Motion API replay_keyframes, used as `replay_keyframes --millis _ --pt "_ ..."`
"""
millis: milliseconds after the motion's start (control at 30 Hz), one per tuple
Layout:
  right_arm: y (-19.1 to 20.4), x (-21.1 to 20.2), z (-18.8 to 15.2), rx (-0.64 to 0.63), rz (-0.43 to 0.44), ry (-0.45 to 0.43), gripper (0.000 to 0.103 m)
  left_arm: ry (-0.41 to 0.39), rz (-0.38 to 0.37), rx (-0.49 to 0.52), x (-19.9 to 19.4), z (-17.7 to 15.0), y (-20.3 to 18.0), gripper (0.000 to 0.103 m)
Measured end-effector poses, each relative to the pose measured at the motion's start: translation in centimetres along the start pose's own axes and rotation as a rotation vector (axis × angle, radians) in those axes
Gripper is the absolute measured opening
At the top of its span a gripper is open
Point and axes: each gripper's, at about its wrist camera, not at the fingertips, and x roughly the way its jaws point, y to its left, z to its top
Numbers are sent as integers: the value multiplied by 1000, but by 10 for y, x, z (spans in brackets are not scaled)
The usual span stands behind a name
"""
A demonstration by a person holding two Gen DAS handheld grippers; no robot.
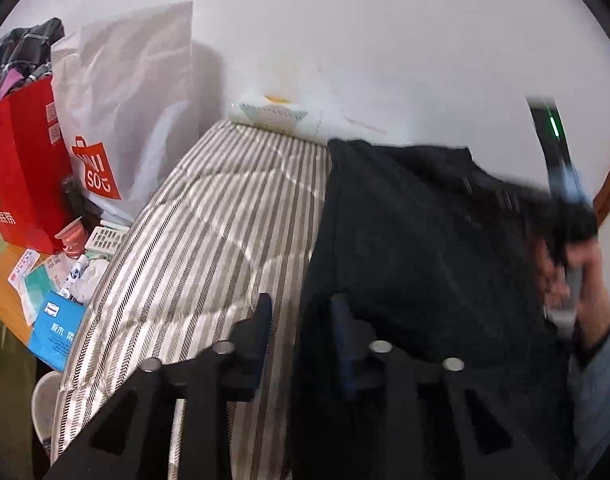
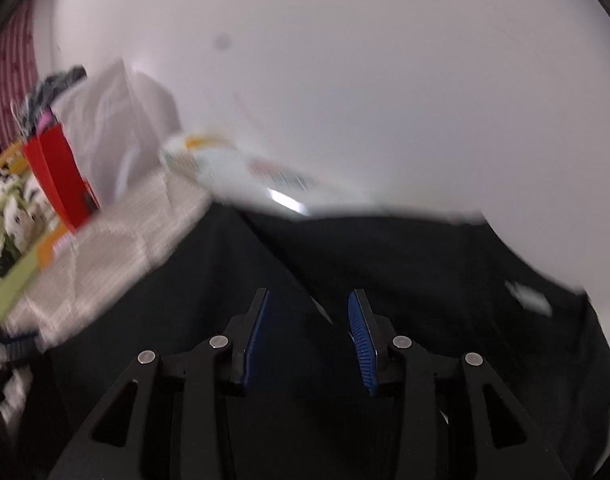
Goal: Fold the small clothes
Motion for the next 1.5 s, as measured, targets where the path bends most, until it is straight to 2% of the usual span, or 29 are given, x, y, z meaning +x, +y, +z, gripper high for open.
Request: replay_keyframes --millis 67,133,200,267,367,500,667,800,900,1067,1133,1167,1300,1433,1500 --pt "-18 -3 -23 6 -52 24 50 -7 -25 -10 4 2 -2 30" --pt "-35 2 -39 34 -84 60 50 1 -24 0 10 2 -6 30" --pt "-55 9 -55 83 -116 99 50 20 22 34 18 -2 -12 31" --pt "-70 5 -64 147 -97 77 54 35 49 58 24 -4 -15 32" --pt "-86 -11 -74 232 -118 73 55 40 66 51 25 -4 -13 41" --pt "-95 -39 -98 294 -147 86 56 44 52 36 26 -4 -9 42" --pt "-107 -98 -139 359 -235 93 65 36 67 47 24 -5 -12 42" --pt "-125 -159 -182 416 -273 86 65 35 68 44 24 -5 -13 42" --pt "-129 -196 -212 458 -353 90 65 29 81 56 23 -5 -16 42" --pt "-143 -256 -266 565 -422 111 65 19 67 73 19 -6 -24 42" --pt "-150 -288 -292 602 -497 94 65 16 64 77 17 -6 -26 45" --pt "-151 -300 -300 619 -524 89 65 13 52 75 16 -6 -27 50" --pt "-164 -338 -341 696 -602 89 69 19 8 81 14 -8 -32 57" --pt "-177 -363 -385 745 -674 114 75 21 23 117 14 -12 -40 57" --pt "-183 -367 -405 775 -681 121 76 23 20 116 14 -11 -40 57"
